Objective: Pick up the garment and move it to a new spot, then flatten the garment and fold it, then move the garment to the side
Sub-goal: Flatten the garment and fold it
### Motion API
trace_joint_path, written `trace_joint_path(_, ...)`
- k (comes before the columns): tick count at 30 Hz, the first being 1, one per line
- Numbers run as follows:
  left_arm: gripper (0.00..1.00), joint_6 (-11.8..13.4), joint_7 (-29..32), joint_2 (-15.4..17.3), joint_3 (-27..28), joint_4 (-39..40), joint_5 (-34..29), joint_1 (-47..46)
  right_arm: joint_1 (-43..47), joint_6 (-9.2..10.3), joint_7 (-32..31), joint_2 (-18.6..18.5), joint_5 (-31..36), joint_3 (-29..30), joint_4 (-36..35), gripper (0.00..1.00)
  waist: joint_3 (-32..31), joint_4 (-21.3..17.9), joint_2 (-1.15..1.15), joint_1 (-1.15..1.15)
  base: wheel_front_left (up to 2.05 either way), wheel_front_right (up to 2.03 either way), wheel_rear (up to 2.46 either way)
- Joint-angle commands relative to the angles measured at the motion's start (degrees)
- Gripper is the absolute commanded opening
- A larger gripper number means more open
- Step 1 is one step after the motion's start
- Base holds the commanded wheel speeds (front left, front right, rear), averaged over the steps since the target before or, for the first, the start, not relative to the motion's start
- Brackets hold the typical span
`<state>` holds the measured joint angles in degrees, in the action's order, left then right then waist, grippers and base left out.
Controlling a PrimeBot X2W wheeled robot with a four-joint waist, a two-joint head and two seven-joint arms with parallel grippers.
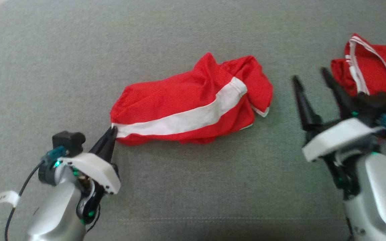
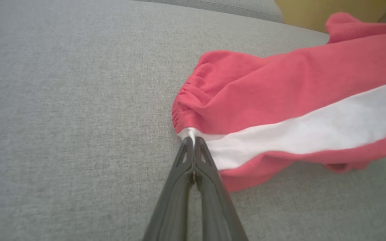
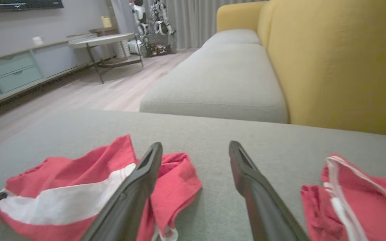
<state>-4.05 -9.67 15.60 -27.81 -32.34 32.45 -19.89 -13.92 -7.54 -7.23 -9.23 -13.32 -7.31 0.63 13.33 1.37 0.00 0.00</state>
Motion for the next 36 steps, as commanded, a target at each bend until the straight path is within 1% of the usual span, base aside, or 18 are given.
trace_joint_path(1,0.0,-0.29,-0.73,0.82,1.51,0.92,-0.51,-3.47,-3.39,0.05,-0.66,-0.78,-1.12,-3.67,0.12,1.0,0.86,1.13,0.0,0.0,0.0,0.0,0.0)
trace_joint_path(6,0.0,-0.75,-1.48,-0.31,0.51,0.09,-0.96,-5.64,-8.71,0.05,-2.22,-2.17,-3.42,-11.33,8.09,1.0,2.3,3.11,0.0,0.0,0.0,0.0,0.0)
trace_joint_path(12,0.0,-1.23,-2.69,-1.58,-0.34,-1.21,-1.18,-7.22,-12.78,0.05,-1.66,-2.52,-5.92,-17.26,15.23,1.0,3.17,4.74,0.0,0.0,0.0,0.0,0.0)
trace_joint_path(13,0.0,-1.28,-2.89,-1.71,-0.39,-1.42,-1.16,-7.33,-13.12,0.05,-1.65,-2.63,-6.31,-17.89,16.04,0.89,3.23,4.86,0.0,0.0,0.0,0.0,0.0)
trace_joint_path(14,0.0,-1.33,-3.07,-1.82,-0.44,-1.61,-1.15,-7.41,-13.42,0.05,-1.53,-2.78,-6.62,-18.43,16.68,0.32,3.28,4.97,0.0,0.0,0.0,0.0,0.0)
trace_joint_path(15,0.0,-1.38,-3.25,-1.89,-0.45,-1.79,-1.13,-7.45,-13.63,0.05,-1.3,-2.87,-6.96,-18.87,17.11,0.0,3.31,5.05,0.0,0.0,0.0,0.0,0.0)
trace_joint_path(19,0.0,-1.38,-4.1,-1.71,0.12,-1.78,-0.98,-7.17,-13.74,0.05,0.2,-3.4,-7.9,-19.33,16.74,0.0,2.96,4.93,0.0,0.0,0.0,0.0,0.0)
trace_joint_path(23,0.0,-0.6,-4.83,-0.65,1.81,1.1,-0.93,-5.99,-12.51,0.05,1.74,-3.66,-8.07,-17.81,13.22,0.0,1.67,4.1,0.0,0.0,0.0,0.0,0.0)
trace_joint_path(26,0.0,0.27,-5.08,0.6,3.19,5.91,-1.37,-5.06,-11.12,0.05,2.25,-3.97,-7.51,-15.47,9.14,0.0,0.34,3.43,0.0,0.0,0.0,0.0,0.0)
trace_joint_path(29,0.0,1.3,-5.18,2.13,4.08,12.56,-2.51,-4.65,-9.79,0.05,1.95,-4.23,-6.48,-12.5,4.28,0.0,-1.22,2.79,0.0,0.0,0.0,0.0,0.0)
trace_joint_path(30,0.0,1.3,-5.18,2.13,4.08,12.56,-2.51,-4.65,-9.79,0.05,1.95,-4.23,-6.48,-12.5,4.28,0.0,-1.22,2.79,0.0,0.0,0.0,0.0,0.0)
trace_joint_path(36,0.0,4.45,-4.34,5.05,5.97,27.51,-4.57,-5.42,-7.76,0.05,-0.53,-4.17,-3.99,-6.73,-6.42,0.0,-4.56,1.5,0.0,0.0,0.0,0.0,0.0)
